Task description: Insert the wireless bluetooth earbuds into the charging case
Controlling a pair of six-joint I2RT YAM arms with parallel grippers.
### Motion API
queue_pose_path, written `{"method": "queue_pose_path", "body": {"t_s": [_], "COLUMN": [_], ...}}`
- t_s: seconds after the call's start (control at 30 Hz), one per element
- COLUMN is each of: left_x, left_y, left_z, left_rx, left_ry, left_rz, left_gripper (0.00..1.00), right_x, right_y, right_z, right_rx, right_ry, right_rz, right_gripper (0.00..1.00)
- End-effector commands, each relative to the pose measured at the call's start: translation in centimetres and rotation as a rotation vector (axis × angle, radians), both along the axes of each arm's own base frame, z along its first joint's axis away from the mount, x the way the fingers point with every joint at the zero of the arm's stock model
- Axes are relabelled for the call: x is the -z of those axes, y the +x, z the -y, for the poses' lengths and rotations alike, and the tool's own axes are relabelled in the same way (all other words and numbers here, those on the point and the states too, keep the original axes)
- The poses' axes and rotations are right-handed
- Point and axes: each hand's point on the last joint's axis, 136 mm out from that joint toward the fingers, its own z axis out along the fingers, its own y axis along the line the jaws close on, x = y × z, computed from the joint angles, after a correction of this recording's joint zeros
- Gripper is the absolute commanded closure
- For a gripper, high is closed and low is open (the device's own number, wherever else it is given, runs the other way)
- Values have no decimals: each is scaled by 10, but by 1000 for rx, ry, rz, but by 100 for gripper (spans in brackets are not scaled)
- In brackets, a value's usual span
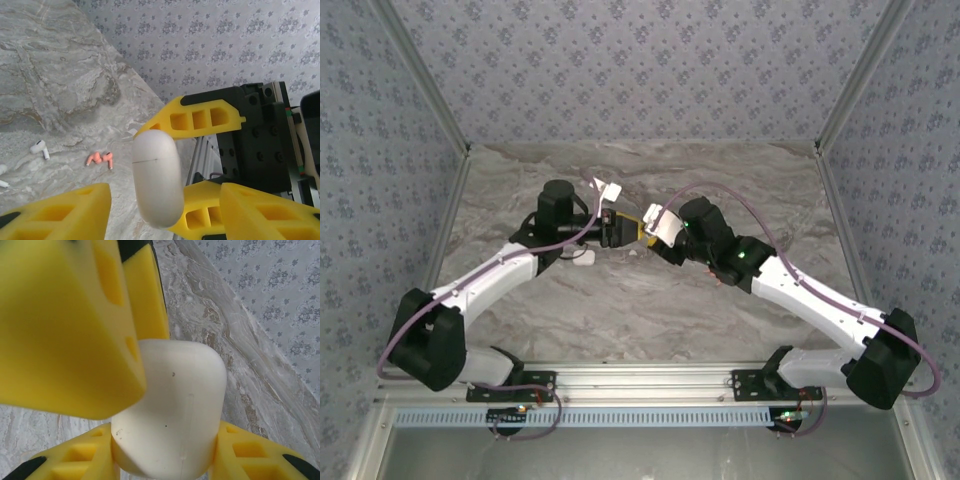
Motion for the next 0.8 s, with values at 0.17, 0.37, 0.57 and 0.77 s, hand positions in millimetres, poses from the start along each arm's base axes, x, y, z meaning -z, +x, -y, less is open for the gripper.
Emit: {"method": "queue_pose_path", "body": {"t_s": [0.17,0.37,0.57,0.77], "left_x": [-16,-16,-18,-26], "left_y": [-2,-3,-6,-5], "left_z": [10,12,10,7], "left_rx": [53,69,76,55], "left_ry": [-23,-19,-5,-11], "left_rz": [44,43,64,115], "left_gripper": [55,64,76,82], "right_x": [-16,-16,-18,-25], "right_y": [-3,-2,-3,-14], "right_z": [-11,-13,-6,5], "right_rx": [-36,-31,-28,-60], "right_ry": [32,35,52,161], "right_rz": [24,15,-60,-193], "right_gripper": [60,60,52,25]}}
